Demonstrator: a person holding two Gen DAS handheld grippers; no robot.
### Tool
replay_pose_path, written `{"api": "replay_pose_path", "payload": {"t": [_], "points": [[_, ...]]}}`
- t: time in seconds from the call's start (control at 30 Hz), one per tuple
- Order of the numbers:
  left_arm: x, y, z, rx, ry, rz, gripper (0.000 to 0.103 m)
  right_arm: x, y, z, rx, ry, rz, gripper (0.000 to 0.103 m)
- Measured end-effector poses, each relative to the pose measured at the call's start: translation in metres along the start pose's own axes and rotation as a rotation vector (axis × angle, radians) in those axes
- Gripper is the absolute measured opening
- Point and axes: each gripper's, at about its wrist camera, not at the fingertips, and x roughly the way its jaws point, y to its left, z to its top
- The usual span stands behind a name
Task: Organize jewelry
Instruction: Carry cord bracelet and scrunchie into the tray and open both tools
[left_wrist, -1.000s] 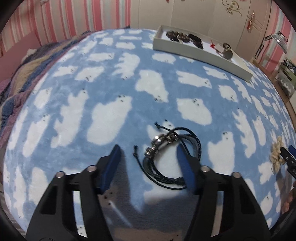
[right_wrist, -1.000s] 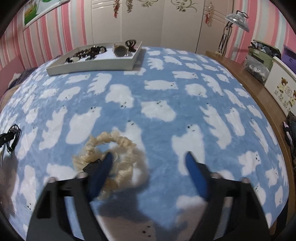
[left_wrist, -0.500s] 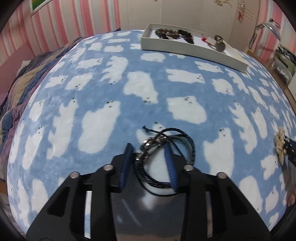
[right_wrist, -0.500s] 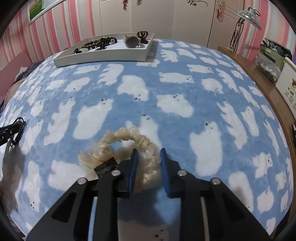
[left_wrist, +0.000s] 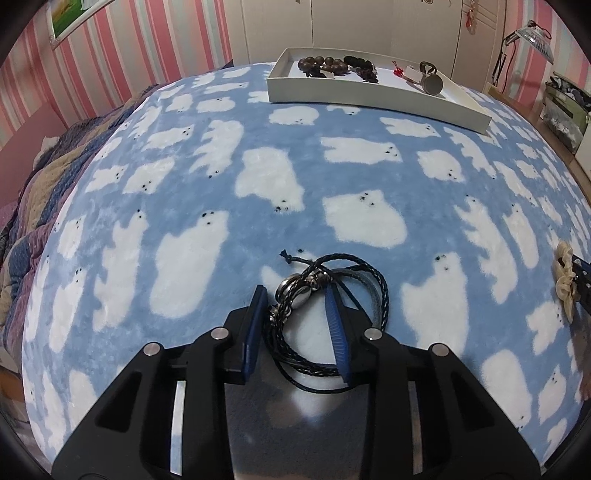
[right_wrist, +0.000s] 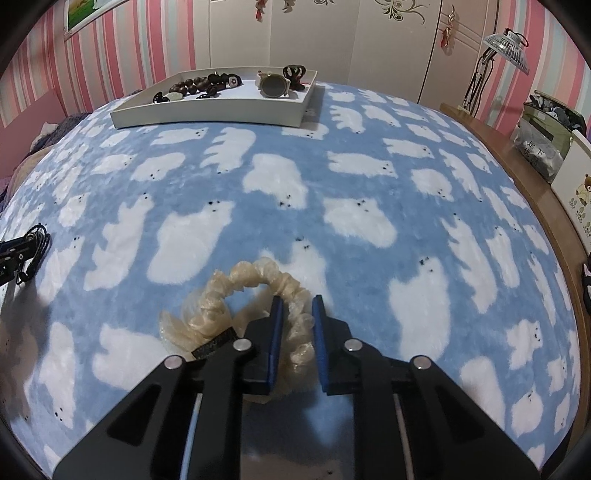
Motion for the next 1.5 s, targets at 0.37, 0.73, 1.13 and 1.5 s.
{"api": "replay_pose_path", "payload": {"t": [0.37,0.73,1.13,1.5], "points": [[0.003,0.003,0.009,-0.024,0.020,-0.010,0.015,0.001,-0.003,0.004,0.010,0.000,0.019,0.012],[-0.002,-0.009,0.030,-0.015,0.010,-0.049,0.012,0.003,-0.007,0.026,0.018,-0.015,0.049,0.009],[-0.007,-0.031,0.108,0.039,-0.025,-0.086,0.012,0.007,-0.004,0.113,0.001,-0.106,0.067,0.008],[0.017,-0.033,0.214,0.027,-0.097,-0.086,0.012,0.033,0.014,0.227,0.024,-0.197,0.083,0.008]]}}
